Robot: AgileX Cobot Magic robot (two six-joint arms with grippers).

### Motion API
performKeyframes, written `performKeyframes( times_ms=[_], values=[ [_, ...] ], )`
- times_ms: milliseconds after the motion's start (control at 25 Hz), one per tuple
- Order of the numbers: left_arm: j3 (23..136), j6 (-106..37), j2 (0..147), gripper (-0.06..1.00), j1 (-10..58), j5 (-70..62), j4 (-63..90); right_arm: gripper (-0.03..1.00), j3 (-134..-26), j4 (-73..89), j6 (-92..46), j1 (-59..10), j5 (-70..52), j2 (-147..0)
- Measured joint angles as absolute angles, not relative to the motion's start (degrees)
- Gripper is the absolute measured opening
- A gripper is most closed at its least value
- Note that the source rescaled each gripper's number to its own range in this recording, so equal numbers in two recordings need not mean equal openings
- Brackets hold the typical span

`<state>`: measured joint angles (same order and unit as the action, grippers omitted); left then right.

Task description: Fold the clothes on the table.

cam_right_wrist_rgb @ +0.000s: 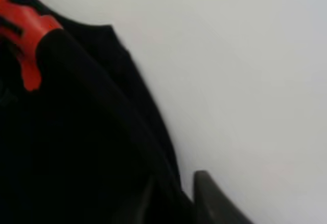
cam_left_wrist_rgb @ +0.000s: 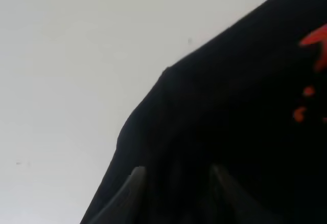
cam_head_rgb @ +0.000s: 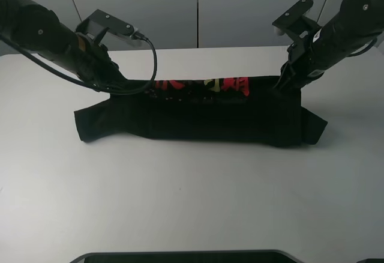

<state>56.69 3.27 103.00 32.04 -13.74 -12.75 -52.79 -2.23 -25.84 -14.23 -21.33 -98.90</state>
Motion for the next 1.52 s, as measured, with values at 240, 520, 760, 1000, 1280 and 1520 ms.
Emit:
performKeyframes(
  times_ms=[240, 520, 760, 1000, 1280, 1520],
  values=[
    [56.69, 11.34, 103.0, 0.98, 32.04, -13.12, -12.75, 0.98, -52.79, -2.41, -16.95, -14.23, -21.7, -98.9],
    [63.24, 14.76, 103.13, 0.99, 32.04, -29.76, -10.63, 1.0, -55.23, -2.41, -1.88, -14.23, -31.51, -98.9],
    [68.66, 13.62, 106.77, 0.99, 31.65, -39.93, -8.59, 1.0, -56.45, 0.0, 3.59, -14.23, -37.22, -98.9],
    [68.9, 11.06, 109.84, 0.99, 27.1, -41.58, -4.24, 1.0, -56.45, 2.21, 6.21, -14.23, -40.27, -98.95],
    [69.18, 2.15, 113.48, 0.99, 23.57, -41.97, 4.54, 1.0, -56.68, 2.3, 8.79, -14.23, -40.16, -101.52],
    [69.18, 1.71, 115.87, 0.99, 23.57, -41.97, 4.72, 1.0, -56.68, 2.3, 9.95, -14.23, -39.09, -104.28]
  ],
)
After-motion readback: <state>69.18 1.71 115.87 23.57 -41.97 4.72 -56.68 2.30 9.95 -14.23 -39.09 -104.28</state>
